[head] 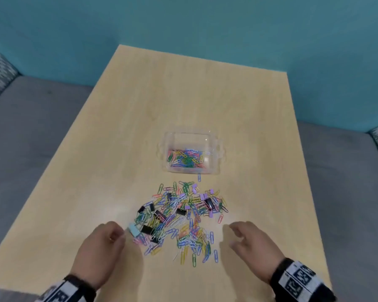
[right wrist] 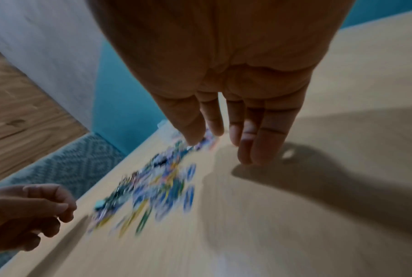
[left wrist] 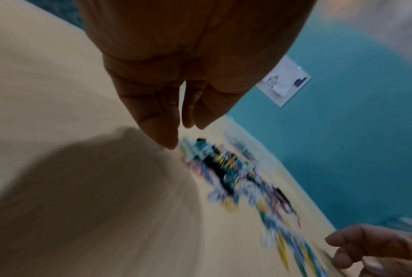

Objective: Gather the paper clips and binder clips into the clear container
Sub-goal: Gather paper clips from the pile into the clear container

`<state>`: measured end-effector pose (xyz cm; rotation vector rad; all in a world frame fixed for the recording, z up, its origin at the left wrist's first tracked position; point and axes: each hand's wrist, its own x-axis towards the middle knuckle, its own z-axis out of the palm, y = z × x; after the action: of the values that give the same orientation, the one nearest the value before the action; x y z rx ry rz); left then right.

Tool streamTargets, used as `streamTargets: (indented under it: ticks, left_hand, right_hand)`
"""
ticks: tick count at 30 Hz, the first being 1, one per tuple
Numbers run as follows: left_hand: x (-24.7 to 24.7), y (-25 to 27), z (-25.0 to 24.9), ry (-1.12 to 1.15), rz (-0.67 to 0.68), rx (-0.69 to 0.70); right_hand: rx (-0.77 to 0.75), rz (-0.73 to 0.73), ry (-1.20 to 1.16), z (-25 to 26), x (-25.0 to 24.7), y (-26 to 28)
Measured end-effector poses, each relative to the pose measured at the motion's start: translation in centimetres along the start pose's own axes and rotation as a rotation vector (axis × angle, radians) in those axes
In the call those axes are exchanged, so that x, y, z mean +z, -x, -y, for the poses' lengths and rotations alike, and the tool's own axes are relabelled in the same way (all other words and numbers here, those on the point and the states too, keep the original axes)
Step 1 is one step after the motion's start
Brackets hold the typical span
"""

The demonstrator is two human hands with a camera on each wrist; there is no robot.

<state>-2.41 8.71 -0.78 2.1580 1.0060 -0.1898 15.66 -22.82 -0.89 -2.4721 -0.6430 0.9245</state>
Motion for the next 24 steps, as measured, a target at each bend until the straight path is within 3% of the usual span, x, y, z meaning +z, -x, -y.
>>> streamTargets:
  ticks: [4, 9, 15, 24]
  left_hand:
    - [2.3, 3.9, 2.2, 0.046, 0.053, -0.026]
    - [5.2, 4.3, 0.8, 0.071, 0.079, 0.175]
    - [7.6, 3.5, -2.6, -0.202, 0.116, 0.474]
    - [9.8, 1.6, -5.5, -0.495, 0.106, 0.578]
  right_hand:
    - [0.018, 0.022, -0.045, -1.3, 4.2, 3.3]
    - [-0.118, -0.059, 0.093, 1.1, 7.6, 2.9]
    - [-0.186, -0.086, 0.253, 5.4, 8.0, 0.3]
    - [-0.238, -0.152, 0.359, 7.2, 8.2, -2.5]
